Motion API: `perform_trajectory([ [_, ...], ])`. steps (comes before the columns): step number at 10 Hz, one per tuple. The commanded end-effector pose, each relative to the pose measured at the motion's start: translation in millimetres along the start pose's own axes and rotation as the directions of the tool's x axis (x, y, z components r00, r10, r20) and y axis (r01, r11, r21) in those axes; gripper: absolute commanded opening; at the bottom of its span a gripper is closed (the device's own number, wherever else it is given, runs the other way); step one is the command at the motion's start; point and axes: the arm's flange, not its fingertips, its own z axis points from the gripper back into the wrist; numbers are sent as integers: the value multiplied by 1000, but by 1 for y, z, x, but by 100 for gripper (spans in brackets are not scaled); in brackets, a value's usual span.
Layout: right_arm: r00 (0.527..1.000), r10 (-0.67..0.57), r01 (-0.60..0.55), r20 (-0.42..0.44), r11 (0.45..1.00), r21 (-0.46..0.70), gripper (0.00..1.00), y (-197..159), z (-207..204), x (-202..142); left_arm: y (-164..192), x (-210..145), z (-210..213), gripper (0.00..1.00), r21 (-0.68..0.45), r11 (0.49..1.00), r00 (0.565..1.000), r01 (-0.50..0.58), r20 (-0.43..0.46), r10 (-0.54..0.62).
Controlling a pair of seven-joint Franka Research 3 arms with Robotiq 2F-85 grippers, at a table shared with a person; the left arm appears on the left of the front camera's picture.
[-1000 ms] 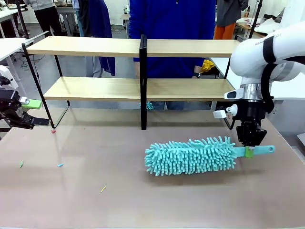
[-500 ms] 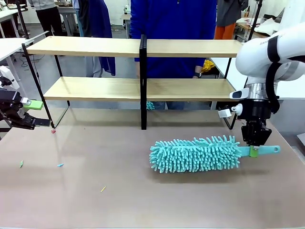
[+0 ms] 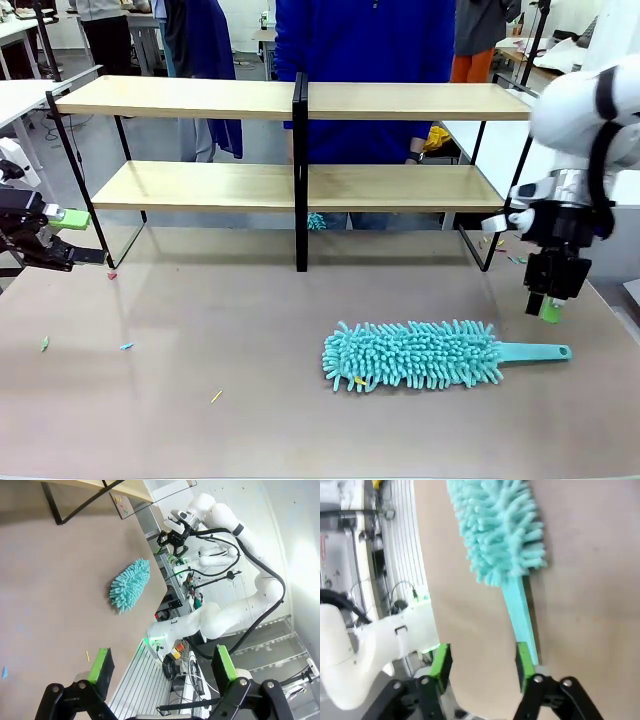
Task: Clean the shelves.
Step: Place the Duster on the table.
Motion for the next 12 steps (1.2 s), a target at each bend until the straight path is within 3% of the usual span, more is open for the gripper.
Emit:
perform_trajectory([
  [1, 955, -94, 113, 280, 992, -52, 100, 20, 11, -55, 0, -1, -2, 100, -24, 999, 1000, 24, 20, -24],
  [2, 897, -50, 95, 440, 992, -80, 100, 47, 19, -78, 0, -1, -2, 100, -24, 999, 1000, 24, 20, -24],
  [3, 800, -23, -23, 600, 997, 69, 100, 94, 19, -88, 0, -1, -2, 100, -24, 999, 1000, 24, 20, -24],
  [4, 786, -171, 34, 594, 972, 234, 100, 126, 9, -85, 0, -1, -2, 100, -24, 999, 1000, 24, 20, -24],
  [5, 741, -234, 10, 629, 941, 338, 100, 147, 0, -83, 0, -1, -2, 100, -24, 999, 1000, 24, 20, -24],
  [6, 682, -377, 65, 626, 884, 463, 100, 160, -11, -71, 0, -1, -2, 100, -24, 999, 1000, 24, 20, -24],
  [7, 686, -459, 131, 564, 841, 525, 100, 168, -12, -58, 0, -1, -2, 100, -24, 999, 1000, 24, 20, -24],
  [9, 702, -514, 217, 494, 814, 538, 100, 172, -19, -35, 0, -1, -2, 100, -24, 999, 1000, 24, 20, -24],
  [10, 725, -416, 96, 549, 850, 518, 100, 171, -21, -63, 0, -1, -2, 100, -24, 999, 1000, 24, 20, -24],
  [12, 725, -416, 96, 549, 850, 518, 100, 171, -21, -63, 0, -1, -2, 100, -24, 999, 1000, 24, 20, -24],
])
